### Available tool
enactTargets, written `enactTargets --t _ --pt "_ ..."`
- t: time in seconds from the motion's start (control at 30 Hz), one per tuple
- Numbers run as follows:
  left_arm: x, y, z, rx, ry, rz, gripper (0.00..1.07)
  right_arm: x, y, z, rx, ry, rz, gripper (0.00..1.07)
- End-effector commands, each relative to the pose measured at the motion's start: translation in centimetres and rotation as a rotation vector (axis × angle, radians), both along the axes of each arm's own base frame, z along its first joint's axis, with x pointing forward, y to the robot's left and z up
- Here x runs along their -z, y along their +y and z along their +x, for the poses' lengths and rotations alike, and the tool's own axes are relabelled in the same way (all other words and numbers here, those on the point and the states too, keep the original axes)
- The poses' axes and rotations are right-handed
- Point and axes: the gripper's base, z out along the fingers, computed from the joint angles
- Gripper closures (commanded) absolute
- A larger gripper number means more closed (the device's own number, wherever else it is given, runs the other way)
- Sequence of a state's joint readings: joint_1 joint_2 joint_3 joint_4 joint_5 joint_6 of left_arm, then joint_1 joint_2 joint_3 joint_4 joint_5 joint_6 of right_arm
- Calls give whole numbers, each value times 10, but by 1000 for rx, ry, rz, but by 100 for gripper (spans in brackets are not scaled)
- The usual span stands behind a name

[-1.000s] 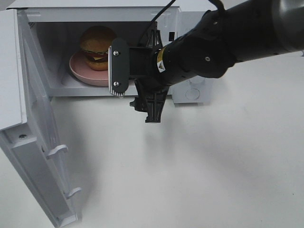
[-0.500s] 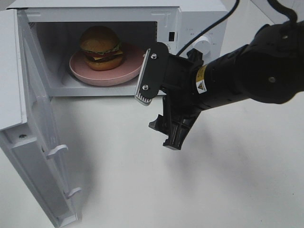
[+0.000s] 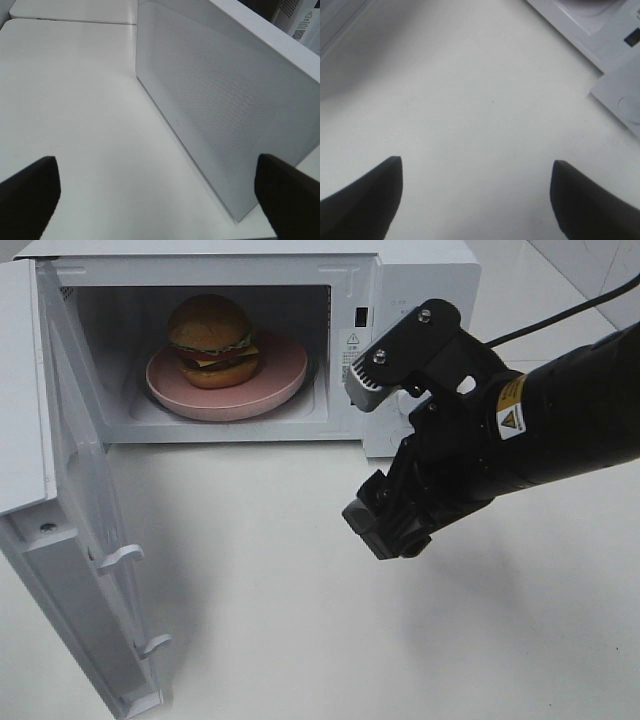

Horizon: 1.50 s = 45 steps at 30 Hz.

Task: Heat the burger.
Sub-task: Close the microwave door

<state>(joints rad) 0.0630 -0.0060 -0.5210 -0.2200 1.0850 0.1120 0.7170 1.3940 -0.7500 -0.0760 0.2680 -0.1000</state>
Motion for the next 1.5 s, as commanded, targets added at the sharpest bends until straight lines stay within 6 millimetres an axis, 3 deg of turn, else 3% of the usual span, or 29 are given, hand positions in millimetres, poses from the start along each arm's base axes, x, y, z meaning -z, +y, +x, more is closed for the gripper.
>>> enactTargets --t 0.03,0.2,0.27,0.37,0.43,0.53,0.6,1.03,1.5 --pt "0 0 -2 -2 -27 -3 9 -3 -7 -6 37 46 -6 31" --pt "0 0 -2 -2 -27 -3 9 -10 -25 -6 129 104 -4 31" --pt "0 0 -2 -2 -27 -3 9 -14 -49 -4 244 177 -11 31" --pt "0 0 -2 -2 -27 -3 9 -15 -54 -5 266 190 -17 31" --pt "0 0 -2 -2 -27 -3 9 -21 -76 -9 361 255 -43 32" --pt "0 0 -2 -2 -27 -3 9 -22 -79 -12 370 265 -49 32" --pt "0 0 -2 -2 -27 -3 9 -33 -89 -28 377 292 -76 32" --pt "0 0 -2 -2 -27 -3 9 -71 -115 -77 410 238 -10 32" --pt "0 0 -2 -2 -27 -3 9 -95 -145 -130 413 111 51 33"
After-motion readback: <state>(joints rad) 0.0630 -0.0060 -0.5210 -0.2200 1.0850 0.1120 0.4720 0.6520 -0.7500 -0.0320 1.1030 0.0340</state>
